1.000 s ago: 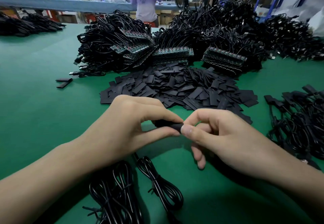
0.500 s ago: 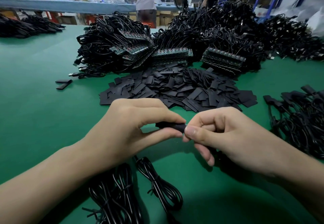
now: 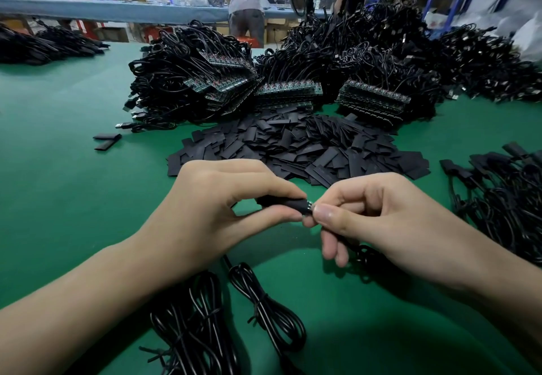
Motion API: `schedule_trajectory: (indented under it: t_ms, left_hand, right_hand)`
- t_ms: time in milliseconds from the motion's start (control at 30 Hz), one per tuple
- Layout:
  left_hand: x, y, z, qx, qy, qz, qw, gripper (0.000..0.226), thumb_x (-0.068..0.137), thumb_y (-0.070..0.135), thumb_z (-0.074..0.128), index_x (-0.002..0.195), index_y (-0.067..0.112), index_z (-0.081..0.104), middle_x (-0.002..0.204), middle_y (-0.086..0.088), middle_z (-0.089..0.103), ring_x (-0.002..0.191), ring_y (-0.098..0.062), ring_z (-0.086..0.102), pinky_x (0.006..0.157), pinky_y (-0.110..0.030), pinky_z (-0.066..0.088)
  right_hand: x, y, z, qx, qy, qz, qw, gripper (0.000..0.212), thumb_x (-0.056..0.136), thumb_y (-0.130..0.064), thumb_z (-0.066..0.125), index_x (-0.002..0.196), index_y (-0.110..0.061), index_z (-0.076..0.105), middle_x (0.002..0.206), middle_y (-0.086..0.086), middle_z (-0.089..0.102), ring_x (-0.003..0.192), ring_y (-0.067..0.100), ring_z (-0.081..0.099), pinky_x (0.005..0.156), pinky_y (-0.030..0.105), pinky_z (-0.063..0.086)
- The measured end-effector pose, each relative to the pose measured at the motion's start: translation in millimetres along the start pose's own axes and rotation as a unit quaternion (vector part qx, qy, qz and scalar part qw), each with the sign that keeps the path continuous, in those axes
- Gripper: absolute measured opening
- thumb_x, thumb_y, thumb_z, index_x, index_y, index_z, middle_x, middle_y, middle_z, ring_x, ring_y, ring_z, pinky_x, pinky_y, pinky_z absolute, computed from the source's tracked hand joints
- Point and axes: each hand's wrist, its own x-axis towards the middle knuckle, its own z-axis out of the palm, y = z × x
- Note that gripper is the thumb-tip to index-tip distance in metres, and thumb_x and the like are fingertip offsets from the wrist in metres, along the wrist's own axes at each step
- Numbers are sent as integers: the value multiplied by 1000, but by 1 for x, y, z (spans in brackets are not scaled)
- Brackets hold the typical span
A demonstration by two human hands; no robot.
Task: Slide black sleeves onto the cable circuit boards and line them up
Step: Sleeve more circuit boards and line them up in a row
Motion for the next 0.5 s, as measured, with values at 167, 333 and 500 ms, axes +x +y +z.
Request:
schedule_trajectory:
  t_ms: [167, 333, 500]
  left_hand:
    - [0, -1, 2, 5, -16, 21, 1000, 18, 88, 29, 75, 99, 16, 81, 90, 8, 74, 79, -1, 67, 74, -17, 52]
    - [0, -3, 0, -4, 9, -9, 1000, 20, 88, 31, 74, 100, 17, 81, 90, 11, 75, 80, 3, 66, 75, -8, 47]
    - [0, -3, 1, -10, 6, -13, 1000, 20, 88, 32, 74, 101, 17, 81, 91, 11, 75, 81, 3, 67, 74, -8, 47]
  right_hand:
    - [1, 1, 3, -7, -15, 2, 1000, 21, 99, -19, 63, 80, -17, 72, 72, 9, 76, 59, 16, 67, 64, 18, 52]
    - [1, 1, -1, 7, 6, -3, 1000, 18, 97, -26, 62, 90, -14, 74, 79, 7, 78, 64, 15, 70, 69, 18, 54]
    - [0, 4, 1, 9, 8, -4, 1000, 17, 100, -18, 62, 88, -14, 74, 77, 9, 77, 63, 16, 70, 67, 17, 52]
